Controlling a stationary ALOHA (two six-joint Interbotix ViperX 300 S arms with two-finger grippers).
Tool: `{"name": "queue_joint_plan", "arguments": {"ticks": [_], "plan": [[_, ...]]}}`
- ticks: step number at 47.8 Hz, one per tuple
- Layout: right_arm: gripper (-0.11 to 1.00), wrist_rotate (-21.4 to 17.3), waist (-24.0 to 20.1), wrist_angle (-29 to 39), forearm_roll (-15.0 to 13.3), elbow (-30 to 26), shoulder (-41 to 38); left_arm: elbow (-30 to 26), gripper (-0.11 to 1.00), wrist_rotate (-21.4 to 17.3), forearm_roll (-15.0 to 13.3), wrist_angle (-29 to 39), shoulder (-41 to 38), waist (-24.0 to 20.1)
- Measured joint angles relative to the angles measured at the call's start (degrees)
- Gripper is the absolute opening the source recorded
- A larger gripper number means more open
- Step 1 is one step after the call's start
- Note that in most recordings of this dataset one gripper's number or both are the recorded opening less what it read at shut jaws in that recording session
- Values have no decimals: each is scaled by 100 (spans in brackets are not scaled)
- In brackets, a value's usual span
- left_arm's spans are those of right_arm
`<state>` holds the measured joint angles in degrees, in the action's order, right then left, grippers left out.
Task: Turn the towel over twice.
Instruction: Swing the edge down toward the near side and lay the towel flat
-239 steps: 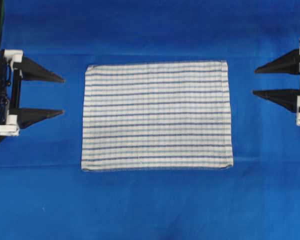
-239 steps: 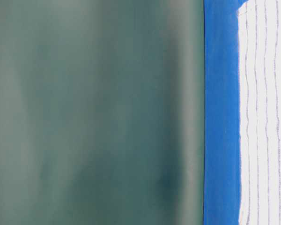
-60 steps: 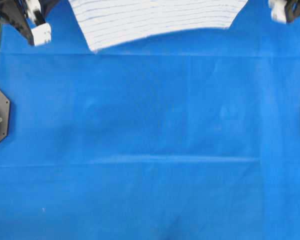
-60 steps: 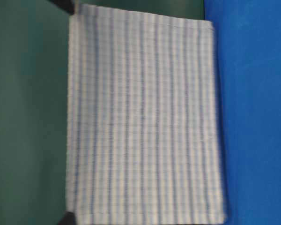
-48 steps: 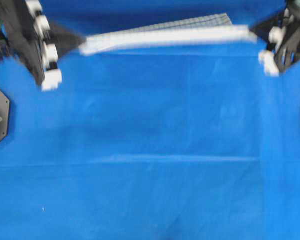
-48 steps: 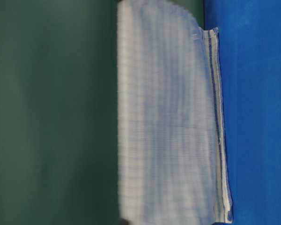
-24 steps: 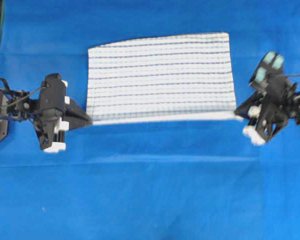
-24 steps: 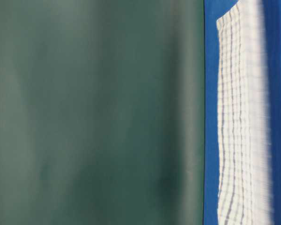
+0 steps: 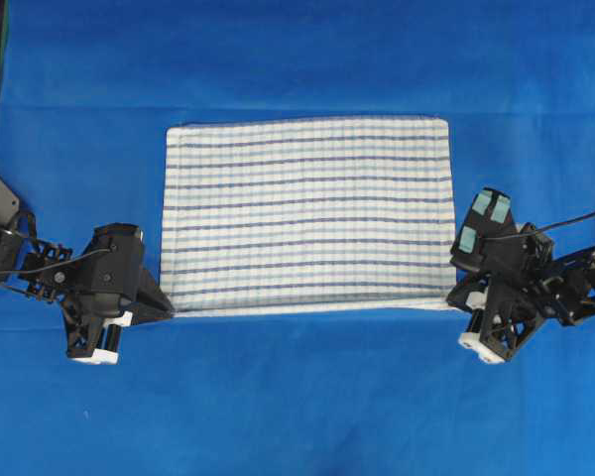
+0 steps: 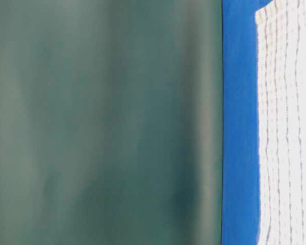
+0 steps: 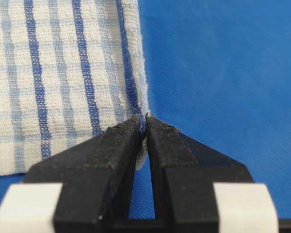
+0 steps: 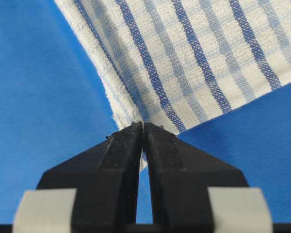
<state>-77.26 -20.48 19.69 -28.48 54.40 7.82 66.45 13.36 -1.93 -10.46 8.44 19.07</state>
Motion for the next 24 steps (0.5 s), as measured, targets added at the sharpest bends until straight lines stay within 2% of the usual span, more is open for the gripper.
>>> {"name": "queue_joint_plan", "arguments": {"ticks": [10, 24], "plan": [[5, -53, -123, 141, 0, -149, -114, -9, 5, 9, 0, 9, 0, 53], [5, -53, -132, 9, 9, -220, -185, 0, 6, 9, 0, 62, 0, 62]]}}
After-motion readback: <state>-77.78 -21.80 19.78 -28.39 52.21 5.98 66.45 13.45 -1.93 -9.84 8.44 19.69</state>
